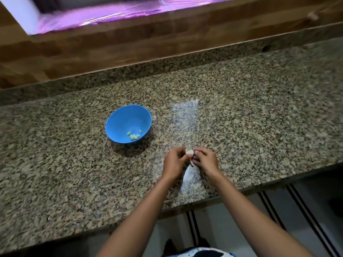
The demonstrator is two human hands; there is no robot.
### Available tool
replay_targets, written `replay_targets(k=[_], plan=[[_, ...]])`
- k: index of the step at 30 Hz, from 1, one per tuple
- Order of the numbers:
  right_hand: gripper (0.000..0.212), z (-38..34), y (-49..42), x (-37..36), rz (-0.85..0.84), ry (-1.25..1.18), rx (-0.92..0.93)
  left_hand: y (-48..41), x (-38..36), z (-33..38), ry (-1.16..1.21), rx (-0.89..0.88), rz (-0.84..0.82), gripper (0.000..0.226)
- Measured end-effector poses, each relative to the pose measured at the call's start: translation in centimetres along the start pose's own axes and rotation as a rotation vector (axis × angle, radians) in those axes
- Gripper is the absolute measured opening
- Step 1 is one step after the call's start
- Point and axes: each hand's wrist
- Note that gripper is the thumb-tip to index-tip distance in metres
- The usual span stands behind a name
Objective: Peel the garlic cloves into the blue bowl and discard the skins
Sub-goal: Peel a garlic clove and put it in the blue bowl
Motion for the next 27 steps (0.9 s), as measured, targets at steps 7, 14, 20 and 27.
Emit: replay_targets(k=[7,14,20,27], plan=[[0.022,-0.8,2.0,-0.4,-0.251,-0.277,-0.094,1.5,1.9,-0.7,0.251,-0.062,0.001,0.035],[0.038,-0.2,3.2,-0.9,-0.364,-0.342,-0.103,3.4,3.2,-1.4,0.399,-0.041,0.1,0.024],[0.035,0.3,4.4,-1.9,-0.299,-0.35,-0.072,5.2,2.5,-1.4,0.202,-0.119,0.268,0.013],[0.012,0.2,5.5,-2.5,-0.269,-0.385,-0.065,5.5,1.5,-2.2,-0.067,-0.224,0.395,0.014]])
Point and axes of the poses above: each hand's wrist, its own y-axis away from the middle knuckle, its own x-axis out of the back of the hand, z = x × y, and after that the axes turned 2 degrees about x, right-handed
